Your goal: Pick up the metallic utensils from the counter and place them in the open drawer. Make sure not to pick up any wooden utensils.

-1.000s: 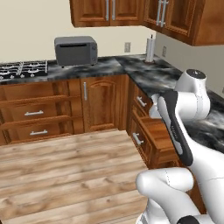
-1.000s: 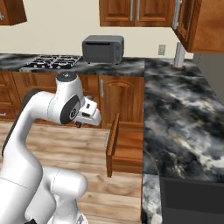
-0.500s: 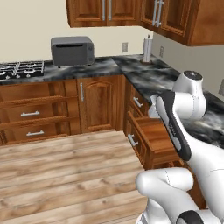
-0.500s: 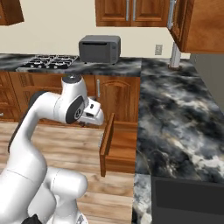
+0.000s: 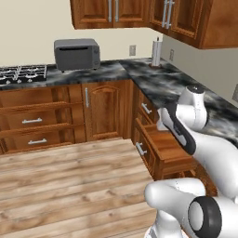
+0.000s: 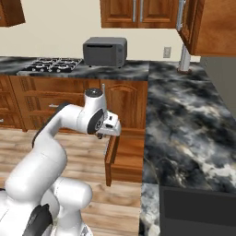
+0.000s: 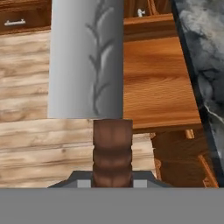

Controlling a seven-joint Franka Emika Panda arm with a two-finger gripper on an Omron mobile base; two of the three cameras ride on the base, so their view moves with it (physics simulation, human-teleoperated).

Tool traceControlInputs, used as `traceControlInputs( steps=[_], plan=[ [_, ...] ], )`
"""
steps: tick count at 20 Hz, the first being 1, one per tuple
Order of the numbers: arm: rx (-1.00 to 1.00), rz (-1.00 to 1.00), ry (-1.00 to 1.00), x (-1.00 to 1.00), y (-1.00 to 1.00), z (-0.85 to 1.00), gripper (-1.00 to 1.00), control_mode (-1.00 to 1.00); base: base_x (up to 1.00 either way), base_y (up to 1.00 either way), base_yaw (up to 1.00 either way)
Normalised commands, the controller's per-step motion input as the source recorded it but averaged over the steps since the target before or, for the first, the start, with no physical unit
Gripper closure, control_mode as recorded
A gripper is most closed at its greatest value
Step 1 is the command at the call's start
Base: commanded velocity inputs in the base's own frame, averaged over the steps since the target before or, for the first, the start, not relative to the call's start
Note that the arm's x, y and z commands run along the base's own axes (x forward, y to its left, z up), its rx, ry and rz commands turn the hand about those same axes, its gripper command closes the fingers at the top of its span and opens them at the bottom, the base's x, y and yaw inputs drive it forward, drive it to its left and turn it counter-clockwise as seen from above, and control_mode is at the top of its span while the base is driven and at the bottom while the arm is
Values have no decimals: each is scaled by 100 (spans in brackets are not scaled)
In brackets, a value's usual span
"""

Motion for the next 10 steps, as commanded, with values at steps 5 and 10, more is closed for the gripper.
traceControlInputs(
  steps=[5, 10],
  plan=[
    [-18, 9, 15, 44, -7, -37, 100, -100, 0, 0, 0],
    [-10, 3, 8, 39, -14, -33, 100, -100, 0, 0, 0]
  ],
)
